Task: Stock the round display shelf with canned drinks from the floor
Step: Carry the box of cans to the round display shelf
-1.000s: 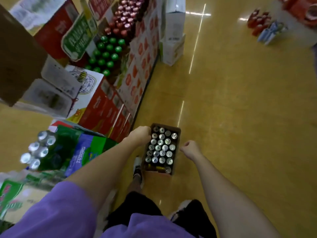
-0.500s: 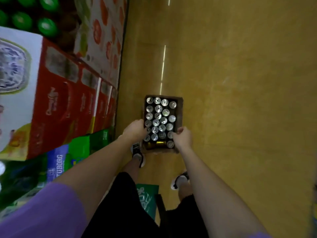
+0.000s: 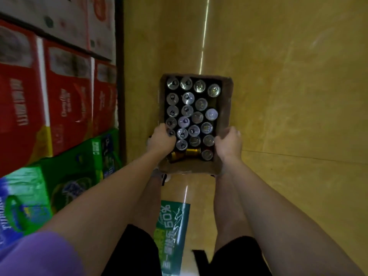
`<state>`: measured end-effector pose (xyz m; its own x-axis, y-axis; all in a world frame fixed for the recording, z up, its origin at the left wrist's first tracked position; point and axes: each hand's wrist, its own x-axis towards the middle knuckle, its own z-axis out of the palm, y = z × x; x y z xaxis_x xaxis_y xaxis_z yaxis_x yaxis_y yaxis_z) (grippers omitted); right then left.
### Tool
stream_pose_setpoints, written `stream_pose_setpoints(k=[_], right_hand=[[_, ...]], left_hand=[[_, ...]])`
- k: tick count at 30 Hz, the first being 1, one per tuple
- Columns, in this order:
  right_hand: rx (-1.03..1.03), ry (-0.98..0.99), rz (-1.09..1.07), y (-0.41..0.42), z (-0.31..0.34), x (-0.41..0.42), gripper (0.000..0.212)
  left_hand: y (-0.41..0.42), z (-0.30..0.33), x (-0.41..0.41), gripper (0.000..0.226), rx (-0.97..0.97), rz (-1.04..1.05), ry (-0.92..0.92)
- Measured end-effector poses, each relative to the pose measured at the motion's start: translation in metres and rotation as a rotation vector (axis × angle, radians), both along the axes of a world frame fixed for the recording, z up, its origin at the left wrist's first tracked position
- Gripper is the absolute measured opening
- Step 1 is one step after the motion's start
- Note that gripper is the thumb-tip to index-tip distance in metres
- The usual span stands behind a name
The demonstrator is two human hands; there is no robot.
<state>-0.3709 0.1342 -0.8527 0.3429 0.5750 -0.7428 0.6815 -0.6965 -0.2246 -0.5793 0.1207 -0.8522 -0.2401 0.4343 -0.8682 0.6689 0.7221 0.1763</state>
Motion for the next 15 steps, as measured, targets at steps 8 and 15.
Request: stream_pose_setpoints(k=[8, 15], right_hand=[[0.039, -0.114, 0.013, -0.005, -0.073, 0.001, 0.056], [0.036, -0.263, 0.136, 0.009, -0.093, -0.011, 0.050]], left_hand=[[-0.001, -0.067, 0.006, 0.046, -0.065, 0.184, 0.278], [0.005, -0.095, -0.003, 0.039, -0.055, 0.147, 0.281]])
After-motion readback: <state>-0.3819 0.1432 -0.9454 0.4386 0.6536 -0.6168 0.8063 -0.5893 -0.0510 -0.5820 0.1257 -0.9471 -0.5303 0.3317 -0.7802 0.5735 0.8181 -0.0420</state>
